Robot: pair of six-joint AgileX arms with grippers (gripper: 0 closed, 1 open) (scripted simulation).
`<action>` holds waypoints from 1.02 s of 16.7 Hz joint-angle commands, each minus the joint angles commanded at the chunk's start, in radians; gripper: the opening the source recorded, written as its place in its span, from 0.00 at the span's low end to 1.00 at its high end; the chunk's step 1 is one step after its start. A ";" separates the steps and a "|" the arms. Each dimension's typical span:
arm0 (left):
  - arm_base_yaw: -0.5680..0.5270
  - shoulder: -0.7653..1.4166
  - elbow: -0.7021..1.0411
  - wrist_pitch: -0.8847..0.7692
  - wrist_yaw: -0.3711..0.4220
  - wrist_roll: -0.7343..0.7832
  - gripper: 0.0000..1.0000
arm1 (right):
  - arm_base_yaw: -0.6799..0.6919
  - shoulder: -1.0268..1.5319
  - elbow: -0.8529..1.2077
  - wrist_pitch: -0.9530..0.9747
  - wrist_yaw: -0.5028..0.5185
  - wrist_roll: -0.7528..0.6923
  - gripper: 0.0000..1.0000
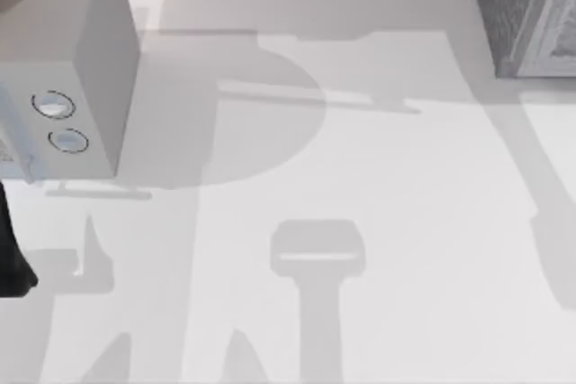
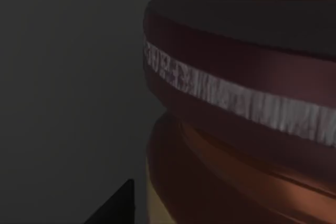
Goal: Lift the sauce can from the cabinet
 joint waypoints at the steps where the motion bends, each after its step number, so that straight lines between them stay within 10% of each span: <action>1: 0.000 0.000 0.000 0.000 0.000 0.000 1.00 | 0.000 0.000 0.000 0.000 0.000 0.000 0.70; 10: 0.000 0.000 0.000 0.000 0.000 0.000 1.00 | 0.000 0.000 0.000 0.000 0.000 0.000 0.02; 17: 0.000 0.000 0.000 0.000 0.000 0.000 1.00 | 0.000 0.000 0.000 0.000 0.000 0.000 0.00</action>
